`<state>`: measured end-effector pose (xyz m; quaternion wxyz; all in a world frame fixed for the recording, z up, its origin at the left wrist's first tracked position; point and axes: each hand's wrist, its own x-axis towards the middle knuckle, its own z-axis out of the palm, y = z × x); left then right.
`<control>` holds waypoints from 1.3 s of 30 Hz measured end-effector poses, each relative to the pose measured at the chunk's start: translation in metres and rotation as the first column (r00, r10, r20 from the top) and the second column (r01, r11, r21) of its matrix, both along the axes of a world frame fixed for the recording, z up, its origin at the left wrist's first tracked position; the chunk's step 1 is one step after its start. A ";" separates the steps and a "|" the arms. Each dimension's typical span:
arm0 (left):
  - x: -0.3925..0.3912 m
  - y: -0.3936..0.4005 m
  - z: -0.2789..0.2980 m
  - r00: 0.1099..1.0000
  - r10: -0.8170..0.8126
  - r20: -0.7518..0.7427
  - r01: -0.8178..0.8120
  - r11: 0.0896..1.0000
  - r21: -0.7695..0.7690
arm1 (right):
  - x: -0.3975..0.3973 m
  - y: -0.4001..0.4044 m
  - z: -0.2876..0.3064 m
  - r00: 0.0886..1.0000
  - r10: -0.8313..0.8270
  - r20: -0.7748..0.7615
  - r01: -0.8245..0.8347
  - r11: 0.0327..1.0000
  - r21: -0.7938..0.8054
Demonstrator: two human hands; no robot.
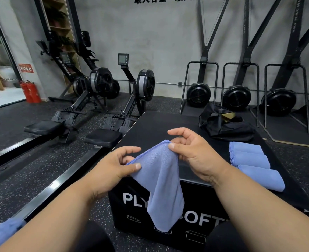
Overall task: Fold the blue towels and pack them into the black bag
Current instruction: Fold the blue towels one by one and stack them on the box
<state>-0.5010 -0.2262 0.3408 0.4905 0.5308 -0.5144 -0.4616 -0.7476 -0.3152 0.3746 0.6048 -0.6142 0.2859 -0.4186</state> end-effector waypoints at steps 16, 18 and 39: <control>0.002 -0.019 0.011 0.986 0.109 -0.128 -0.126 0.983 -0.134 | -0.001 -0.005 -0.015 0.972 0.122 -0.201 -0.116 0.992 0.044; 0.004 -0.018 0.004 0.982 0.137 -0.128 -0.154 0.979 -0.133 | -0.004 -0.005 -0.021 0.988 0.043 -0.149 -0.036 0.998 0.050; -0.016 -0.041 -0.032 0.958 0.136 -0.253 -0.099 0.983 0.153 | -0.021 -0.003 -0.057 0.992 0.036 -0.118 -0.003 0.964 0.267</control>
